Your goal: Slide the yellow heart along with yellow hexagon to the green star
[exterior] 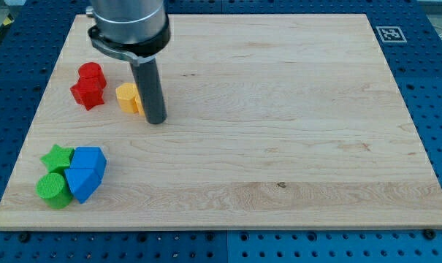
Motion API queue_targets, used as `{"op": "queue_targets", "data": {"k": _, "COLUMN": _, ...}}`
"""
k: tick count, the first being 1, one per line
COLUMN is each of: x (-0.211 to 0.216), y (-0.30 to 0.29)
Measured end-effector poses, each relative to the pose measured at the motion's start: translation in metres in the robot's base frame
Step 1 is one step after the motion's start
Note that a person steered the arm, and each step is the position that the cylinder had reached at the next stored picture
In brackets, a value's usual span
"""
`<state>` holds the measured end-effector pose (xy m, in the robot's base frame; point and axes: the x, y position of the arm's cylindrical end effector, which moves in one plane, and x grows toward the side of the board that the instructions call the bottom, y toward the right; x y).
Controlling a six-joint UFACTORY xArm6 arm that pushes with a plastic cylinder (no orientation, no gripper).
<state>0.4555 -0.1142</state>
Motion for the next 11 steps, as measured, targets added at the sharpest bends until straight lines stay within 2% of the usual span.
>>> {"op": "queue_targets", "data": {"k": 2, "x": 0.000, "y": -0.011}}
{"op": "queue_targets", "data": {"k": 4, "x": 0.000, "y": 0.040}}
{"op": "queue_targets", "data": {"k": 6, "x": -0.022, "y": 0.046}}
{"op": "queue_targets", "data": {"k": 11, "x": -0.049, "y": -0.016}}
